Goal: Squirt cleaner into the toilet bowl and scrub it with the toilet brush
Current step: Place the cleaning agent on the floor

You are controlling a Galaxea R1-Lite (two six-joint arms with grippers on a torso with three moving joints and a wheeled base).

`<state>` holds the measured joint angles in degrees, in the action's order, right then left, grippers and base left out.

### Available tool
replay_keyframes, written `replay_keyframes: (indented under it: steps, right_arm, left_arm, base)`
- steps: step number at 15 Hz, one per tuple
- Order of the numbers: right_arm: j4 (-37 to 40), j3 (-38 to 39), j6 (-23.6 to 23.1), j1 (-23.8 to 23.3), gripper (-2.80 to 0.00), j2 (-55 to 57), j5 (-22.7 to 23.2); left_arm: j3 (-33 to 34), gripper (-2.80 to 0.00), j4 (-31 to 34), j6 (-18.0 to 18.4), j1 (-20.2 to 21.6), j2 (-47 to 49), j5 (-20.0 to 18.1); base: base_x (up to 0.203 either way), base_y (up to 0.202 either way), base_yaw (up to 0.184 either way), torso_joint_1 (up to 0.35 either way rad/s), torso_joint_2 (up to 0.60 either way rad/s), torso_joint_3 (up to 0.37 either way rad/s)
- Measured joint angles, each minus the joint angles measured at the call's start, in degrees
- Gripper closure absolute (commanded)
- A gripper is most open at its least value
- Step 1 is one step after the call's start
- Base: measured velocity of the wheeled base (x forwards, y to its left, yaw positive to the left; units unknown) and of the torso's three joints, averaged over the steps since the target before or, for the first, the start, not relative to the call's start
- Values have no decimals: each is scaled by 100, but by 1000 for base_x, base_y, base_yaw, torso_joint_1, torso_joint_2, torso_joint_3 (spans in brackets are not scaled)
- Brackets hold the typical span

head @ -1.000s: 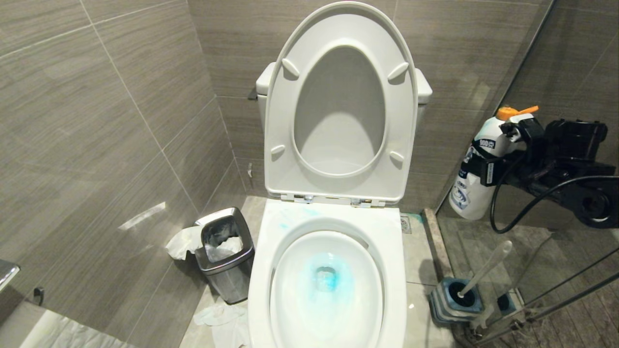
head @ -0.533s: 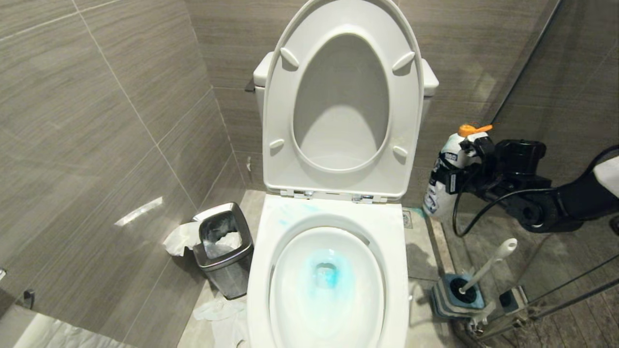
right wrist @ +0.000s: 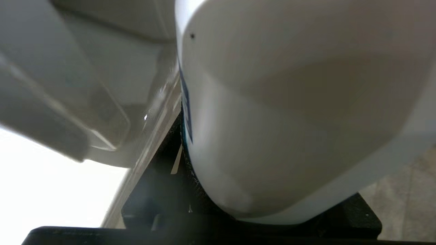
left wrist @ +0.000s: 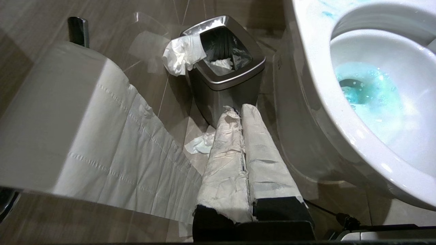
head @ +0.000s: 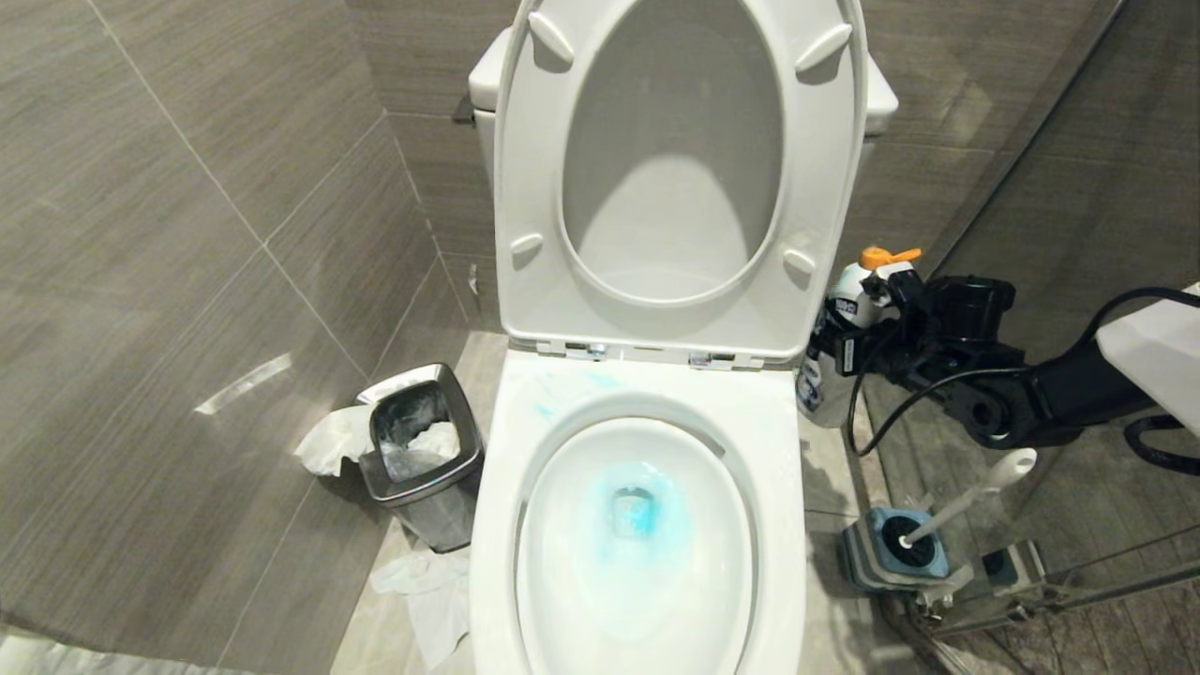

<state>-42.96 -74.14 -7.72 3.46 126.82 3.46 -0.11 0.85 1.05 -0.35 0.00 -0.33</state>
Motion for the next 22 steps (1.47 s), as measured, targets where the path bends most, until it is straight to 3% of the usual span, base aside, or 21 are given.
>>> replay_keyframes:
  steps: [8,15,22]
  right_arm:
    - [-9,-190,-240,41,0,17,-5]
    - [-644,-179,-553,33,0,143,-11]
    - [-1107,-312,-551,23,0,503,-200]
  left_arm:
    - [1,0,0,0,2,0,-2]
    - [0,0,-6,-1,2,0,0]
    - [4,0,-9,-4,2,0,0]
  base:
    - [0,0,0,4,2,-195]
    - [0,0,0,1,4,-198]
    - [0,0,0,3,3,-197]
